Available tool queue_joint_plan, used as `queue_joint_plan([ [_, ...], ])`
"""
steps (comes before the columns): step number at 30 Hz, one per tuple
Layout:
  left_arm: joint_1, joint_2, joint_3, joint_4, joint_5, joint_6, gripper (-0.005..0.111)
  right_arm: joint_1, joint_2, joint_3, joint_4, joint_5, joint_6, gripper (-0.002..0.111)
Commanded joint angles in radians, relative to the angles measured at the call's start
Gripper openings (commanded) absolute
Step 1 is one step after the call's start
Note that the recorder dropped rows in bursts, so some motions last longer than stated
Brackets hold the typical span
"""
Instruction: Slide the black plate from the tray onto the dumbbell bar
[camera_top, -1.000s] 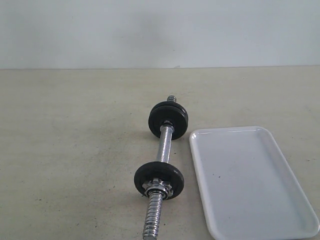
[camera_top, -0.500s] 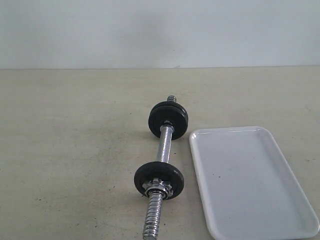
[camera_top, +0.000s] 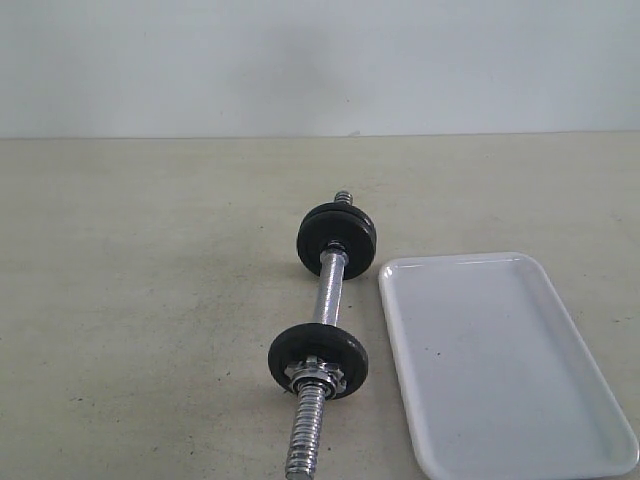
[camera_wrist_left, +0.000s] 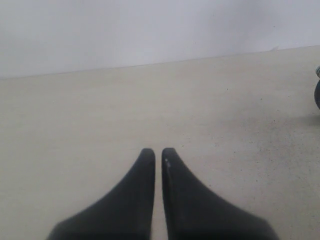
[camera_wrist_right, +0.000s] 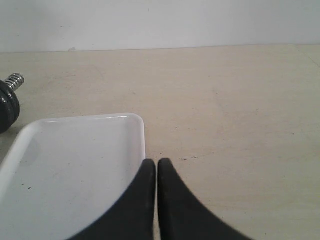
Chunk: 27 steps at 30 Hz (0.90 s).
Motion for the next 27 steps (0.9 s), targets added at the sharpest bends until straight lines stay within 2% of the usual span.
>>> queue_joint_plan([
  [1, 0.001, -0.003, 0.003, -0.009, -0.001, -0.012, 0.004, 0.005, -0.004, 0.003, -0.002, -0.012, -0.004, 0.0],
  [27, 0.001, -0.003, 0.003, -0.009, -0.001, -0.012, 0.004, 0.005, -0.004, 0.003, -0.002, -0.038, -0.001, 0.0],
])
